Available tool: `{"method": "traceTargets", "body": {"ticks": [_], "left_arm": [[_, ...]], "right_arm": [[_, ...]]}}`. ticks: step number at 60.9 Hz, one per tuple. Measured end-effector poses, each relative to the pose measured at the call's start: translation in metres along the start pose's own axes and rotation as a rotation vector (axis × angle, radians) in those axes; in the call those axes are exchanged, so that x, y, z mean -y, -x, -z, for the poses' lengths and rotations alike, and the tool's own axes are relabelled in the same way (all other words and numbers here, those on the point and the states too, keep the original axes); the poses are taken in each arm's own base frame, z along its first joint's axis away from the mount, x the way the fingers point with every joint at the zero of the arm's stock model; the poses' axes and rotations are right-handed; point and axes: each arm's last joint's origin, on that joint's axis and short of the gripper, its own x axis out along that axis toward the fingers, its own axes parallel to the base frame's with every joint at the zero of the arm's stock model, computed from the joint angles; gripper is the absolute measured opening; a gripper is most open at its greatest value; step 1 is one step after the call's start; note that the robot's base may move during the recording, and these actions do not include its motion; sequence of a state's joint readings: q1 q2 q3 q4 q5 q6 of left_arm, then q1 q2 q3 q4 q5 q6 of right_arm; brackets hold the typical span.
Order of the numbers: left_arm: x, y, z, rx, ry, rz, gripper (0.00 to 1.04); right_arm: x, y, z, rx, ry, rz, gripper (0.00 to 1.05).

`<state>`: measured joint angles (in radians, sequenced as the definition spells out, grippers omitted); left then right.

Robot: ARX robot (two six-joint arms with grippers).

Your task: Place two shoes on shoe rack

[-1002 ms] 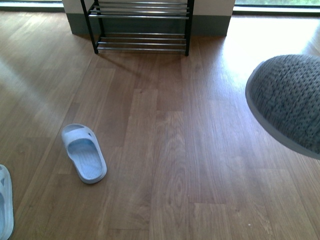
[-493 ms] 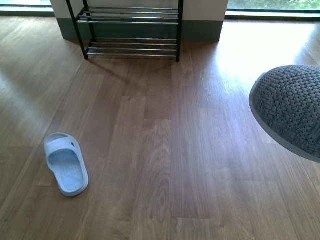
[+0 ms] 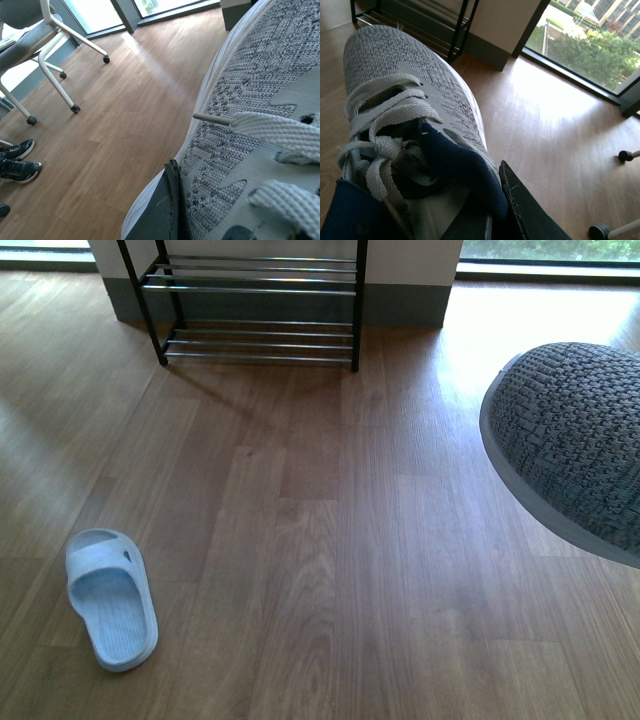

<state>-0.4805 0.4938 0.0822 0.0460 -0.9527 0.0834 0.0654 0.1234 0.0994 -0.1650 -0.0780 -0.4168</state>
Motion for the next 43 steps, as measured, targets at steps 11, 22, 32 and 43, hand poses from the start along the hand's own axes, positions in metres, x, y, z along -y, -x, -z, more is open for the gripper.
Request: {"method": "traceTargets", "body": {"ticks": [11, 22, 32, 43], "left_arm": [[0.0001, 0.0, 0.0, 0.0, 0.0, 0.002, 0.02], [0.0001, 0.0, 0.0, 0.0, -0.001, 0.003, 0.02], [0.0002, 0.0, 0.0, 0.0, -0.001, 0.006, 0.02], [0.0002, 0.0, 0.0, 0.001, -0.001, 0.006, 0.02]], "right_arm": [[0.0002, 0.0, 0.0001, -0.003, 0.0, 0.007, 0.01], [0.0002, 0.0, 0.0001, -0.002, 0.0, 0.005, 0.01], [0.0003, 0.0, 0.0001, -0.004, 0.0, 0.01, 0.01], [0.0003, 0.0, 0.0001, -0.004, 0.0, 0.01, 0.01]]}}
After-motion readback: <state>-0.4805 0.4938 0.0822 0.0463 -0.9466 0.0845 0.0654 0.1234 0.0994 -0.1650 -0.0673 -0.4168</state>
